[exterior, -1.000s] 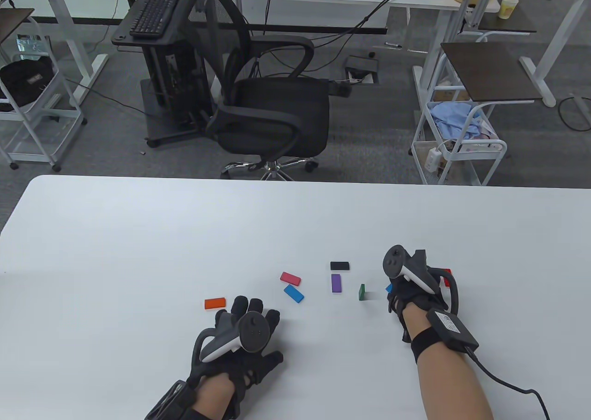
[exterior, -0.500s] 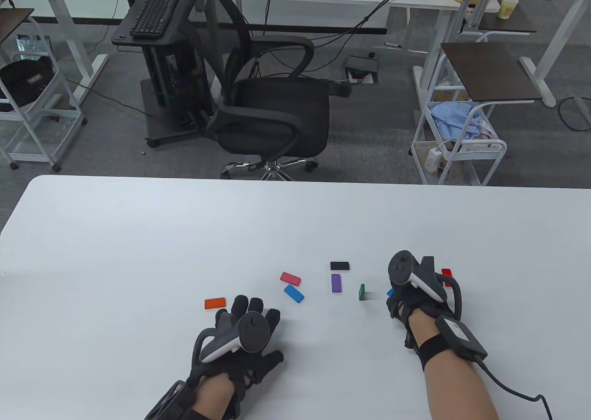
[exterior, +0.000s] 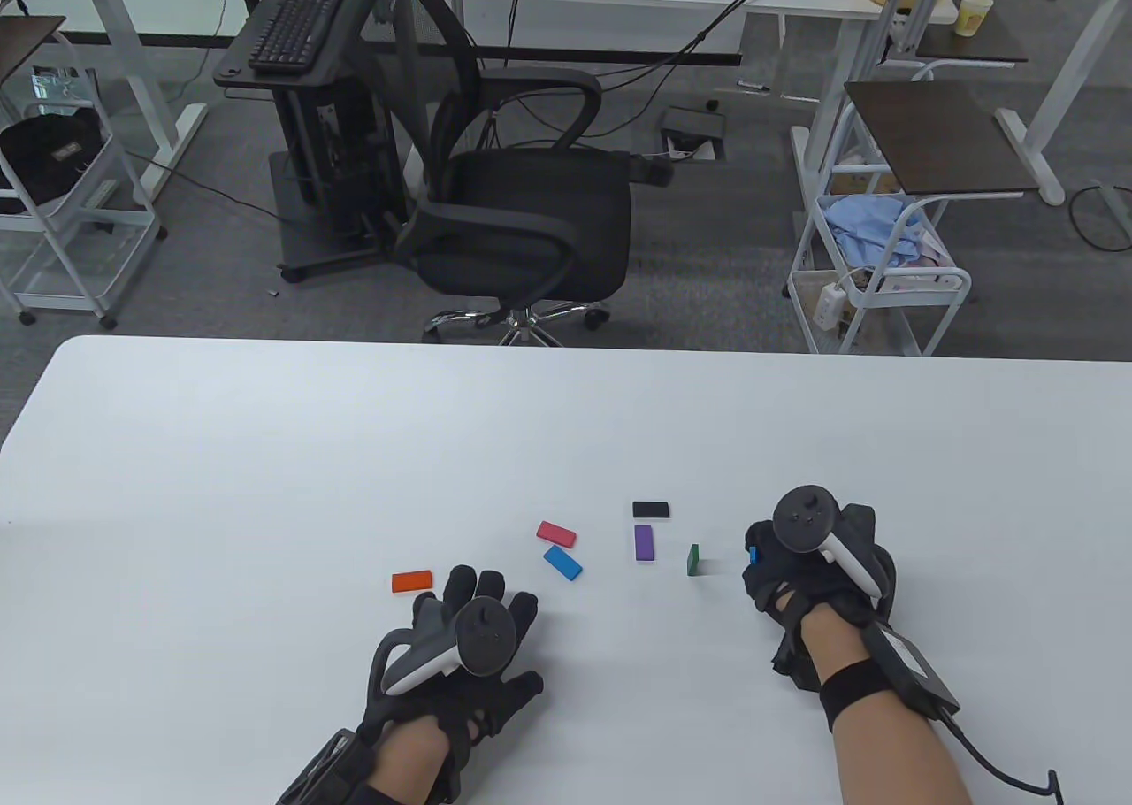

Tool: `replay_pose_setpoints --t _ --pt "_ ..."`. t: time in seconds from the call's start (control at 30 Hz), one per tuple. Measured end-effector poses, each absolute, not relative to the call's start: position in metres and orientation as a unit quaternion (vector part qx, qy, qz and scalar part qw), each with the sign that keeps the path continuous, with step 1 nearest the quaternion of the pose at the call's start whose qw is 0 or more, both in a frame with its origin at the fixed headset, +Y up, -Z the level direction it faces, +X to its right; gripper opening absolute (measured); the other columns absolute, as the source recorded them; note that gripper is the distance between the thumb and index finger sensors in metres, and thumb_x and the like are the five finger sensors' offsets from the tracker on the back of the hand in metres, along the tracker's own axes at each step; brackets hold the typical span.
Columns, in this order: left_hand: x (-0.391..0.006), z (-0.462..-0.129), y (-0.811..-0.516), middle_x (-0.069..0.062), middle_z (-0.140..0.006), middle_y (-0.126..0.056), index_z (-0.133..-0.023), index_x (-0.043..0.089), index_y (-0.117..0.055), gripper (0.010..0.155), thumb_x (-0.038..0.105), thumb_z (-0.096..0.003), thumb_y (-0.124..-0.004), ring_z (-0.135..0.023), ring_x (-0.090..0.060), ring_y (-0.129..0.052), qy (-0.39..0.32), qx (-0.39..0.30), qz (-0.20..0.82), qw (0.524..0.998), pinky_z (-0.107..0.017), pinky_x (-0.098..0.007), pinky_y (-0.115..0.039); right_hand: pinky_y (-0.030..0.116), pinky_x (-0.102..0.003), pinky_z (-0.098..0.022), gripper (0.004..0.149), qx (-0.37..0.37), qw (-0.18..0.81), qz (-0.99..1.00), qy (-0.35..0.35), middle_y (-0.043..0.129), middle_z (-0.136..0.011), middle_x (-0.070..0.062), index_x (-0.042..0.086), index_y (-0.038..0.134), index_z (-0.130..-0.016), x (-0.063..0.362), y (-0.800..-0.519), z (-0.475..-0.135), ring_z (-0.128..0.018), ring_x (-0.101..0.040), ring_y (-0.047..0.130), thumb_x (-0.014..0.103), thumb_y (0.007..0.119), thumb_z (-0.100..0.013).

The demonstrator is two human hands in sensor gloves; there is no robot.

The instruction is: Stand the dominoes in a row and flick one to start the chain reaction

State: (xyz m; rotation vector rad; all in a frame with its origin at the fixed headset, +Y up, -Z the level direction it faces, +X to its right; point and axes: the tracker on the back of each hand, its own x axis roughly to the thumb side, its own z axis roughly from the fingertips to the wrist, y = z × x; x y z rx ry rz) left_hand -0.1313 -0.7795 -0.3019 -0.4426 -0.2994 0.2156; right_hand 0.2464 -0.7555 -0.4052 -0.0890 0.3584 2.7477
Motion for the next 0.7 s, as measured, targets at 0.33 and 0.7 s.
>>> replay_pose_setpoints --t 0.33,0.7 --pt "-0.132 -0.302 -0.780 -0.004 -0.111 0.012 -0.105 0.037 -0.012 0.082 0.064 -0.0451 -0.060 -0.099 -0.033 0.020 -0.146 -0.219 0.108 0.959 -0.067 -0.067 0.003 0.032 -0.062 -0.075 0.053 0.007 0.242 0.967 0.085 0.081 -0.090 -0.008 0.023 0.059 -0.091 0.240 -0.759 -0.409 -0.088 -0.038 0.070 0.030 0.088 -0.046" --pt "-0.132 -0.302 -0.780 -0.003 -0.111 0.012 -0.105 0.037 -0.012 0.081 0.064 -0.0450 -0.060 -0.099 -0.033 0.020 -0.146 -0.220 0.108 0.958 -0.067 -0.067 0.002 0.020 -0.065 -0.073 0.052 0.005 0.276 0.955 0.109 0.073 -0.095 -0.008 0.028 0.059 -0.091 0.236 -0.775 -0.411 -0.096 -0.044 0.048 0.031 0.088 -0.048"
